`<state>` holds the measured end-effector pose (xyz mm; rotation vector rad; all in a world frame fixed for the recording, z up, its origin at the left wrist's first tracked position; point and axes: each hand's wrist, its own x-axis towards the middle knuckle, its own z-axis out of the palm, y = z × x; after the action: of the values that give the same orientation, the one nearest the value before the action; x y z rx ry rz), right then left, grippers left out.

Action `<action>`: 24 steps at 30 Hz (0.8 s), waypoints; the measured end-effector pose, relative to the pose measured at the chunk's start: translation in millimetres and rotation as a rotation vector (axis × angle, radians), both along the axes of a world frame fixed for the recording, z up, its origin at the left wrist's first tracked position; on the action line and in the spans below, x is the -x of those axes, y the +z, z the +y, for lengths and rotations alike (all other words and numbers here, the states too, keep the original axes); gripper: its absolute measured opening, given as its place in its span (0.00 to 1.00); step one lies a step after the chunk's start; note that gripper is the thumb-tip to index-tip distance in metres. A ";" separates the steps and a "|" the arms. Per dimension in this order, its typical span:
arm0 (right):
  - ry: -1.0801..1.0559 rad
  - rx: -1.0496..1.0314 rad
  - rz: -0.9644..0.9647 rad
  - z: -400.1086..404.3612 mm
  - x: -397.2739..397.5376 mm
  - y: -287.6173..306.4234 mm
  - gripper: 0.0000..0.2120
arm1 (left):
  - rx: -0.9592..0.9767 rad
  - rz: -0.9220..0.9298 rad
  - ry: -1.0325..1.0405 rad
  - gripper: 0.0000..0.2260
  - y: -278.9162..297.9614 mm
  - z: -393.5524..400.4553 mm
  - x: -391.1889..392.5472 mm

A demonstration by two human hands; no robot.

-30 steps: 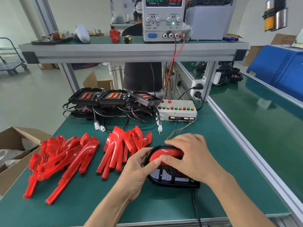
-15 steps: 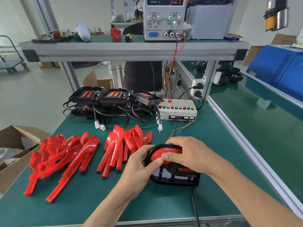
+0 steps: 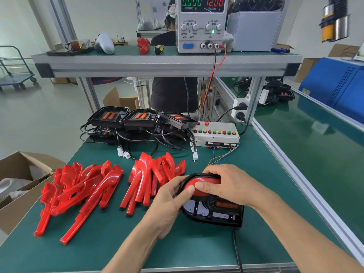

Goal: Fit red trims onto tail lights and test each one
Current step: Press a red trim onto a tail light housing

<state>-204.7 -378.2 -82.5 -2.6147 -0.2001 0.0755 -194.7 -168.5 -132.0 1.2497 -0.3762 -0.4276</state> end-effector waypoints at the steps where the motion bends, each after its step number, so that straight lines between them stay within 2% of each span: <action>1: -0.004 -0.030 0.014 -0.7 -1.2 -1.1 0.29 | 0.032 0.058 -0.045 0.14 0.2 0.9 -1.5; 8: 0.030 -0.047 0.088 -1.6 -11.5 -0.3 0.31 | -0.040 0.073 0.028 0.15 -0.7 -2.3 -9.0; 13: 0.023 -0.027 0.013 1.4 -5.6 -5.9 0.34 | -0.042 0.030 0.097 0.14 -6.4 -5.8 -5.6; 19: -0.014 -0.004 -0.054 2.8 -4.1 -10.2 0.32 | -0.050 -0.013 0.126 0.14 -6.9 -7.3 -8.6; 21: -0.010 -0.025 -0.041 0.8 -6.1 -10.8 0.32 | -0.050 0.006 0.122 0.16 -6.2 -9.0 -9.2; 24: 0.034 -0.121 0.079 -7.4 -13.4 -5.9 0.30 | -0.049 0.122 0.106 0.15 -2.4 -14.4 -12.2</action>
<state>-191.3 -385.6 -88.5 -2.4834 -0.2142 0.1735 -182.5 -182.9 -134.4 1.2780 -0.1952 -0.4220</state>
